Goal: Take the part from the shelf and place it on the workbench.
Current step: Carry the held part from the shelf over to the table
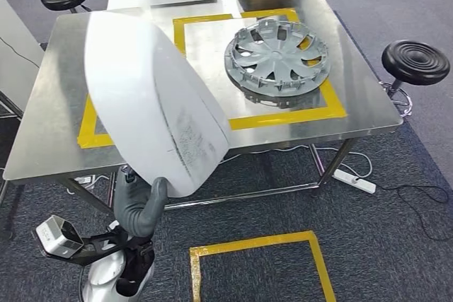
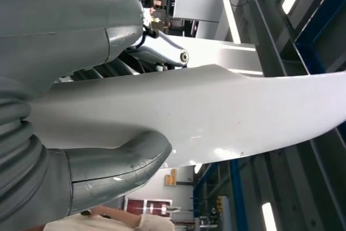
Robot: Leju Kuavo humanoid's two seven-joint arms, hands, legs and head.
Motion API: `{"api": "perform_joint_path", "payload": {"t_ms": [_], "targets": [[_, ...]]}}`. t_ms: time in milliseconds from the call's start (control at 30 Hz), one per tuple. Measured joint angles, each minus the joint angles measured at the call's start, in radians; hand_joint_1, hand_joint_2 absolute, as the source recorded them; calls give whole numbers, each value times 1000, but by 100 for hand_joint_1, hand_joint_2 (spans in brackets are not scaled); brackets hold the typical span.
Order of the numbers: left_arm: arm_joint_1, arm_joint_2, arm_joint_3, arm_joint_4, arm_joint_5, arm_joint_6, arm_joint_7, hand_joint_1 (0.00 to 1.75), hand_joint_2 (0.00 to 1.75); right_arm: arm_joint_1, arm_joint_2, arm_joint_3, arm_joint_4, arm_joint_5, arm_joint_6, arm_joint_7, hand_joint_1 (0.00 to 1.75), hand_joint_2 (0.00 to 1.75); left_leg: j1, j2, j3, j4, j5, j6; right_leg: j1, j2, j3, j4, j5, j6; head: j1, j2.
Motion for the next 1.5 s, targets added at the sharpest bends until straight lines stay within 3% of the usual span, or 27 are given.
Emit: {"api": "perform_joint_path", "payload": {"t_ms": [100,133,167,267,300,367,467,533,600,633,667,700,767,833,933,1000,1033,1100,1167,1200,1267,1300,1367,1500], "targets": [[2,1,2,0,5,6,0,175,175,-1,0,0,0,1,0,0,0,175,1,0,-134,144,-69,-9,-1,1,28,-10,-19,-6,-1,0],[3,1,2,0,6,7,0,175,175,0,0,0,0,1,0,0,0,175,1,0,-162,154,-78,-9,-1,1,38,-11,-27,-5,-1,0],[3,1,3,0,7,8,0,175,175,1,0,0,0,2,0,1,0,175,1,1,-175,138,-59,-8,-1,3,48,-11,-35,-4,-1,0],[3,1,4,0,8,12,0,175,175,1,0,0,0,2,-1,2,0,175,-5,3,-145,-25,89,8,-1,6,78,-11,-52,2,-1,0],[3,1,4,0,9,14,0,175,175,1,0,0,0,2,-1,2,0,175,-8,4,-133,-74,113,14,-1,7,83,-10,-57,6,-1,0],[4,0,4,0,11,17,0,175,175,-1,1,0,1,2,0,2,0,175,-13,4,-124,-117,118,22,1,7,87,-11,-65,17,-1,0],[6,-3,4,0,14,19,0,175,175,-1,0,0,1,2,0,2,0,175,-5,4,-113,-132,138,33,2,5,87,-2,-82,35,0,0],[7,-4,4,0,14,19,0,175,175,0,0,0,1,2,-1,1,0,175,1,6,-104,-140,146,37,2,2,53,81,-134,44,7,0],[9,-4,5,0,15,21,0,175,175,0,0,0,1,2,-1,1,0,175,2,7,-103,-141,144,40,0,0,-11,215,-197,51,13,0],[10,-4,5,0,15,21,0,175,175,1,0,0,1,3,-1,1,0,175,2,6,-102,-140,142,40,-1,0,-34,258,-210,53,13,0],[12,-4,5,0,15,22,0,175,175,1,0,0,1,3,-1,1,0,175,3,6,-100,-140,140,39,-2,0,-39,264,-201,55,13,0],[13,-4,5,0,15,23,0,175,175,1,0,0,1,3,-1,1,0,175,4,4,-96,-140,137,37,-3,-1,-22,227,-173,57,14,0],[13,-4,5,0,15,25,0,175,175,0,0,0,1,3,-2,2,0,175,6,2,-86,-137,129,26,-7,-1,46,89,-103,64,14,0],[13,-4,5,-1,15,29,0,175,175,-1,2,0,2,3,-2,2,0,175,3,0,-81,-134,121,15,-11,4,94,-2,-73,57,16,0],[13,-4,5,-1,11,34,0,175,175,-2,3,0,3,3,-2,2,0,175,1,-1,-79,-133,117,8,-10,9,99,-11,-75,30,14,0],[12,-4,4,-2,1,33,1,175,175,-2,3,0,3,3,-2,2,0,175,3,0,-98,-96,97,0,-10,10,101,-13,-84,13,12,0],[11,-3,3,-2,-5,30,1,175,175,-1,3,0,3,4,-1,1,0,175,4,1,-125,-46,76,-3,-10,10,104,-14,-91,5,11,0],[11,0,2,-3,-15,24,1,175,175,0,3,0,3,4,0,1,0,175,4,1,-211,98,32,-5,-7,10,112,-14,-106,-5,10,0],[14,3,2,-3,-20,22,1,175,175,2,3,0,3,4,0,0,0,175,2,1,-268,176,34,1,-3,8,129,-13,-113,-7,10,0],[15,4,2,-3,-19,24,1,175,175,2,3,0,3,4,0,1,0,175,0,1,-268,157,64,8,0,8,141,-13,-116,-7,10,0],[14,4,2,-3,-12,29,1,175,175,1,3,0,3,4,-1,1,0,175,-10,1,-226,36,156,28,2,9,161,-13,-125,-3,10,0],[14,4,3,-3,-9,33,1,175,175,1,4,0,3,3,-1,1,0,175,-15,1,-201,-27,187,38,4,12,167,-13,-133,1,10,0],[14,2,3,-3,-5,38,1,175,175,-1,5,0,4,3,-1,1,0,175,-23,2,-172,-99,196,45,5,13,169,-14,-146,11,10,0],[14,-2,4,-3,1,44,3,175,175,-3,6,0,4,3,-3,4,0,175,-14,-1,-145,-131,173,46,6,8,170,-5,-172,34,12,0]]}}
